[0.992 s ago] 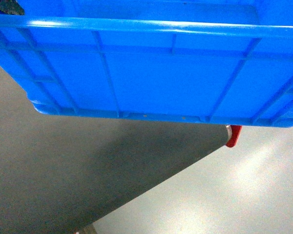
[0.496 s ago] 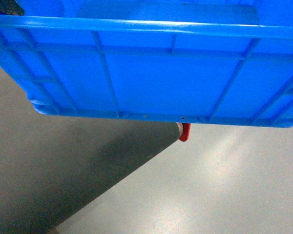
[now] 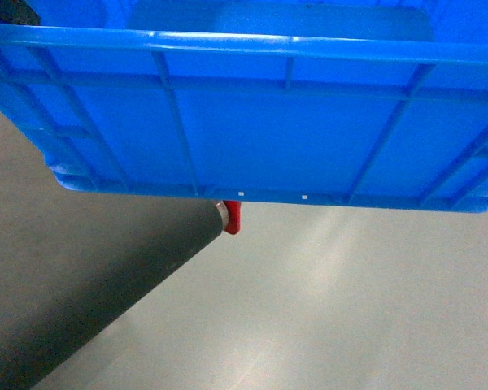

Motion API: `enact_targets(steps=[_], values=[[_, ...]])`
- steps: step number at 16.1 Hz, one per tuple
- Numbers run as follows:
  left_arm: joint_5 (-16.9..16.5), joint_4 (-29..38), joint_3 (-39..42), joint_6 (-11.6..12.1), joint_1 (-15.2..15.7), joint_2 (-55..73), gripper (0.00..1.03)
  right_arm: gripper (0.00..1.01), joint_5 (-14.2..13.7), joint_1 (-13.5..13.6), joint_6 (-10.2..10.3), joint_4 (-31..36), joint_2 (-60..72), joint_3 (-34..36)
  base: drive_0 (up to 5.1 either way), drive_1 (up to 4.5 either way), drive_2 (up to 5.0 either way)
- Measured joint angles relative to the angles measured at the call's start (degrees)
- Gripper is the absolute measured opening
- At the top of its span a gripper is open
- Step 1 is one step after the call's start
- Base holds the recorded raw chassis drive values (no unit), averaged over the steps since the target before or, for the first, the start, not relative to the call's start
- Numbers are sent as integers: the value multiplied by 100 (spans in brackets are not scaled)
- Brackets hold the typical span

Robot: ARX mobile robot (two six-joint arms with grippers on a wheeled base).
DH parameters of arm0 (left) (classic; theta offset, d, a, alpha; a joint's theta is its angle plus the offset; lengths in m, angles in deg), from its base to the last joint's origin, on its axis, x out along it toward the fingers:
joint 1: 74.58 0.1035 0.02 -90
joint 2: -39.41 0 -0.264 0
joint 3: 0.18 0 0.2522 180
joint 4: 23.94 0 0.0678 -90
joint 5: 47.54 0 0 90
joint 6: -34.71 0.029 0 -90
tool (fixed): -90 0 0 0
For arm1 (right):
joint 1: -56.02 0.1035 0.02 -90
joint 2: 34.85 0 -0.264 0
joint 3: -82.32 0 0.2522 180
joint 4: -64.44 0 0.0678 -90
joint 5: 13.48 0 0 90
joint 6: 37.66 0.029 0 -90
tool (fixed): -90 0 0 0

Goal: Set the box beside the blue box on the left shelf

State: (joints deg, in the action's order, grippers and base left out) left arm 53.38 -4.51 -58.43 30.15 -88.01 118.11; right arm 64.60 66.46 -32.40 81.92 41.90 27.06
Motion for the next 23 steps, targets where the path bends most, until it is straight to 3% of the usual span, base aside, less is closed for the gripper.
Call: enact_targets(steps=[23], values=[[0, 0, 0, -2, 0, 0, 10, 9, -2, 0, -17, 0, 0, 0, -152, -152, -152]])
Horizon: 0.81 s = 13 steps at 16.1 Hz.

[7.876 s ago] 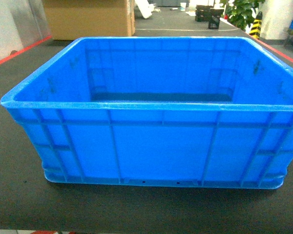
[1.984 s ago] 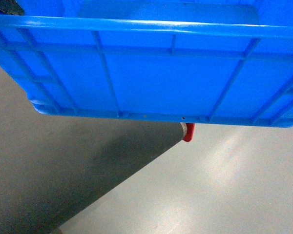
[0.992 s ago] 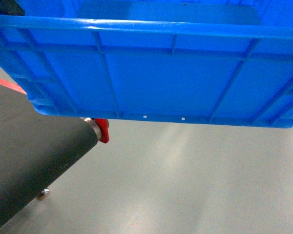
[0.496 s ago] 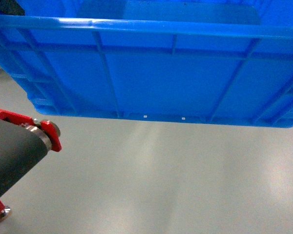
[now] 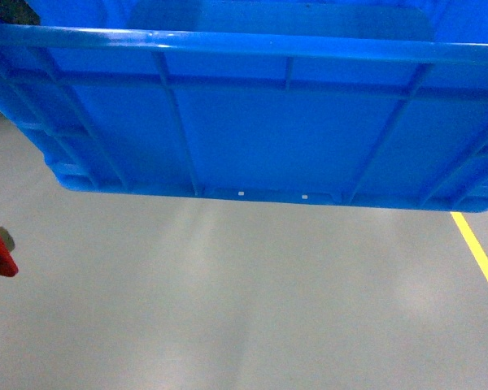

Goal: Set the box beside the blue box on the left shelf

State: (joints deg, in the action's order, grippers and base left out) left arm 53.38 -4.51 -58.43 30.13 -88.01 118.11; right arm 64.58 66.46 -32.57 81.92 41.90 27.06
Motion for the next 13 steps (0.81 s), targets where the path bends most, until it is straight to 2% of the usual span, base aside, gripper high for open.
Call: enact_targets(steps=[4, 13], values=[[0, -2, -2, -2, 0, 0, 10, 9, -2, 0, -2, -2, 0, 0, -149, -149, -149], [2, -11, 0, -17, -17, -13, 9, 9, -24, 0, -22, -7, -24, 0, -1, 407, -408]])
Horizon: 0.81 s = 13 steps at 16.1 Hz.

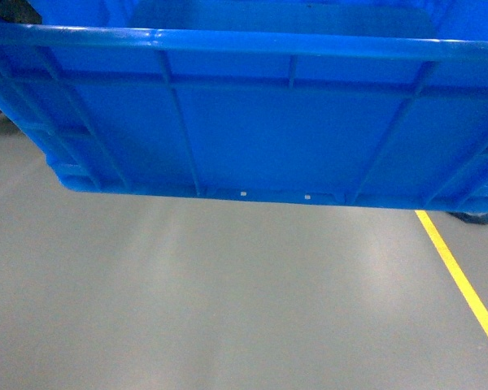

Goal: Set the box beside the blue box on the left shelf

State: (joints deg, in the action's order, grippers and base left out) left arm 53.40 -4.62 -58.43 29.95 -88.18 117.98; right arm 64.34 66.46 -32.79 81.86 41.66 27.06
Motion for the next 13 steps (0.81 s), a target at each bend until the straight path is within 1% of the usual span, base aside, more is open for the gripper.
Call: enact_targets(steps=[13], values=[[-4, -4, 0, 0, 0, 0, 9, 9, 0, 0, -2, 0, 0, 0, 0, 409, -410]])
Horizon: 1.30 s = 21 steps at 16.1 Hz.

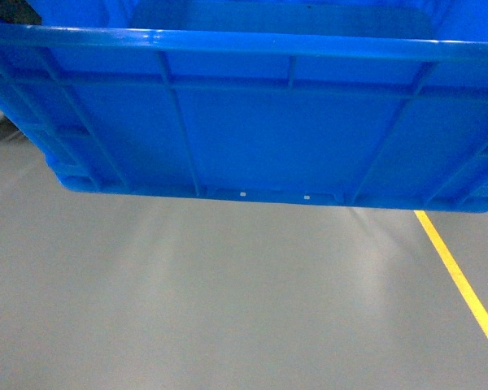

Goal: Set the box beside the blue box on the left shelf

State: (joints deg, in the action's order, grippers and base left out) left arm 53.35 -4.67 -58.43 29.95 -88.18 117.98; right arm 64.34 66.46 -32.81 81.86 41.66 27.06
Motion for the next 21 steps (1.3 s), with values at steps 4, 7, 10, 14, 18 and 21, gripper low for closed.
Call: enact_targets(steps=[4, 7, 10, 14, 18, 21], values=[[0, 7, 0, 0, 0, -4, 9, 9, 0, 0, 2, 4, 0, 0, -1, 411, -413], [-4, -4, -2, -2, 0, -4, 9, 9, 0, 0, 0, -9, 0, 0, 10, 422, -402], [2, -4, 0, -2, 0, -9, 9, 9, 0, 0, 0, -7, -7, 0, 0, 412, -412], [0, 2, -2, -2, 0, -9, 9, 9, 0, 0, 2, -7, -7, 0, 1, 413, -411], [0, -2, -2, -7, 0, -9, 9, 9, -2, 0, 0, -4, -4, 0, -1, 411, -413], [0, 0, -2, 0, 0, -9, 9, 9, 0, 0, 2, -13, 0, 0, 6, 418, -406]])
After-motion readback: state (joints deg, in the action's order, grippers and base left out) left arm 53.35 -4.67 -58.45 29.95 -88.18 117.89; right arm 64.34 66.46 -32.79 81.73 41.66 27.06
